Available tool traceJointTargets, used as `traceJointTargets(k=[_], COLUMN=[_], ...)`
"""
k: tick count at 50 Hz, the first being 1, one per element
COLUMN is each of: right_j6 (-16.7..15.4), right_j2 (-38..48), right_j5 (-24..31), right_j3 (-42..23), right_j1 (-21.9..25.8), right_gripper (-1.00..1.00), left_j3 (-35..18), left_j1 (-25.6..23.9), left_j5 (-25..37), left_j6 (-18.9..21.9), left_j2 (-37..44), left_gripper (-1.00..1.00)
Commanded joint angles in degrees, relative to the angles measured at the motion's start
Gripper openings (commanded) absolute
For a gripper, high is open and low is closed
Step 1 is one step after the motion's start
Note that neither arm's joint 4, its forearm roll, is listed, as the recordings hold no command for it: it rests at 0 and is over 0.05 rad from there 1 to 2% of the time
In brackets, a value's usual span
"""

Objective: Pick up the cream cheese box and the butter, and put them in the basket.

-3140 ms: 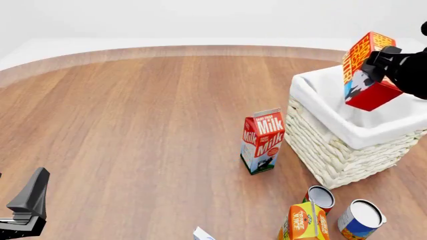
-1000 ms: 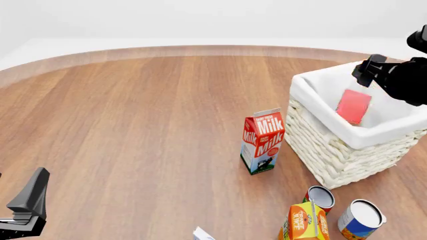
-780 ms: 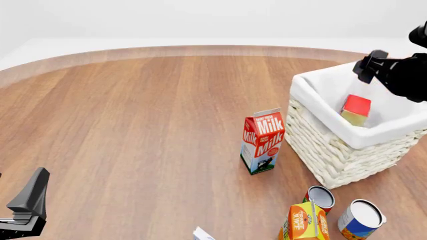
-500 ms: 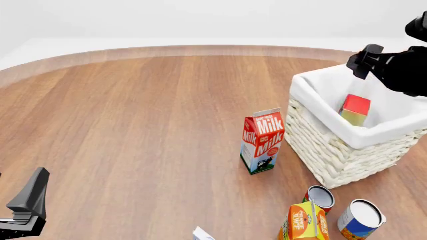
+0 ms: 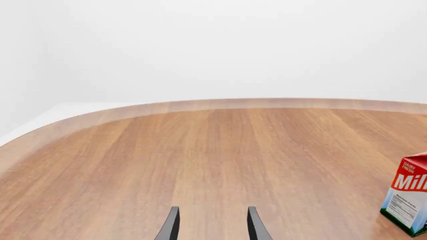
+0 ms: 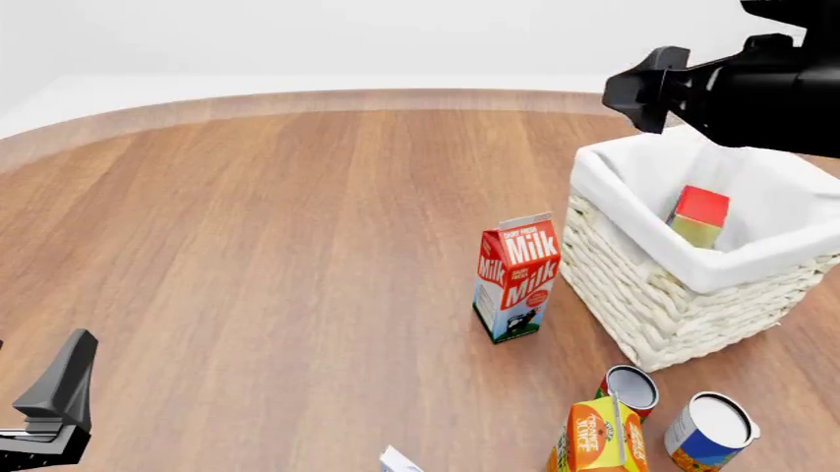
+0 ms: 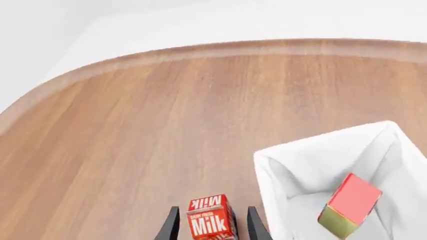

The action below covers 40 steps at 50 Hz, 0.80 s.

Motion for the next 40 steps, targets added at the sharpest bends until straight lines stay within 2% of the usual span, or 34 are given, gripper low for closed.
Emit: traceJointTargets(k=[1, 9, 22, 27, 32, 40], right_j6=[-2.03, -3.24, -3.89, -3.26, -3.36, -3.76], right_j2=[-0.76, 2.30, 8.89, 10.71, 10.93, 12.85], right_j5=[3.78, 5.52, 3.48, 2.88, 2.89, 5.50], right_j3=[-2.72, -6.97, -8.74, -7.92, -7.76, -6.85], right_j1=[9.06, 16.12, 25.34, 27.81, 27.97, 30.23], right_gripper=[1.00, 1.00, 1.00, 1.00, 1.00, 1.00], left_j3=[0.00, 0.00, 0.00, 0.00, 0.00, 0.00], left_j1=[0.00, 0.00, 0.00, 0.00, 0.00, 0.00], left_j5=[0.00, 0.00, 0.00, 0.00, 0.00, 0.00], left_j6=[0.00, 0.00, 0.00, 0.00, 0.00, 0.00], left_j2=[0.00, 0.00, 0.00, 0.00, 0.00, 0.00], left_gripper=[1.00, 1.00, 1.00, 1.00, 1.00, 1.00])
